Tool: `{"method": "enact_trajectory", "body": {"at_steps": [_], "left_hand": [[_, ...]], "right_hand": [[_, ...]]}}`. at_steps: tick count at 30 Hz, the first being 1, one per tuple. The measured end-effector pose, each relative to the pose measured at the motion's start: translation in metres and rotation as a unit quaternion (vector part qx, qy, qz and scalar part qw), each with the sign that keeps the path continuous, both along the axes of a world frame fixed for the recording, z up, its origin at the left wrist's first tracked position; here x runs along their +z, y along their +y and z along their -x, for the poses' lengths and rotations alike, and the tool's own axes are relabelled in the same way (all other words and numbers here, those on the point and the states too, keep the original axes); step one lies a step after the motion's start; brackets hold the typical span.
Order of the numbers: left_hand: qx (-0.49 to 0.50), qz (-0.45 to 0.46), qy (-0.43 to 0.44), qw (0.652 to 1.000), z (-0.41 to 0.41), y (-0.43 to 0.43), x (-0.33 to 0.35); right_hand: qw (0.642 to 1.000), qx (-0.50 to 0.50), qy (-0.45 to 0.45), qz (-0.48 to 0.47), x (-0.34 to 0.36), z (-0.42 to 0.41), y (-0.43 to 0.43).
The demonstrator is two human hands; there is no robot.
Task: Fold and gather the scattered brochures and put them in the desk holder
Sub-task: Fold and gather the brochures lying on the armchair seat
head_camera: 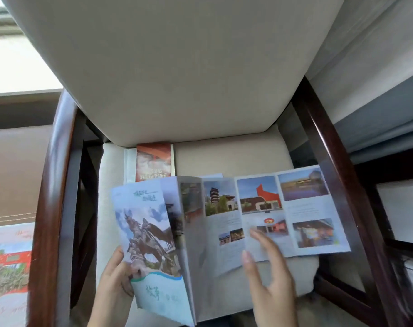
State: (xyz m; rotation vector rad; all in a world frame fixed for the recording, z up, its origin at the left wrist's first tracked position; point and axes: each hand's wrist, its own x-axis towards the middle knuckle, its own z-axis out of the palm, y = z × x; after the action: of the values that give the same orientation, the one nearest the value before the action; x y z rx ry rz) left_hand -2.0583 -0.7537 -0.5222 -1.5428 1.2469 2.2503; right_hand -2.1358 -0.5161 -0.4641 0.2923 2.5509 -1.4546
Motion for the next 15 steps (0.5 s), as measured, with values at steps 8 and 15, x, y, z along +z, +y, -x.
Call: {"method": "enact_trajectory", "body": {"at_steps": [8, 15], "left_hand": [[-0.134, 0.099, 0.072, 0.983, 0.032, 0.069, 0.013], [-0.173, 0.245, -0.008, 0.954, 0.042, 0.101, -0.018]], "right_hand": [[0.939, 0.009, -0.259, 0.227, 0.008, -0.003, -0.026], [0.936, -0.046, -0.305, 0.167, -0.06, 0.008, -0.004]]}}
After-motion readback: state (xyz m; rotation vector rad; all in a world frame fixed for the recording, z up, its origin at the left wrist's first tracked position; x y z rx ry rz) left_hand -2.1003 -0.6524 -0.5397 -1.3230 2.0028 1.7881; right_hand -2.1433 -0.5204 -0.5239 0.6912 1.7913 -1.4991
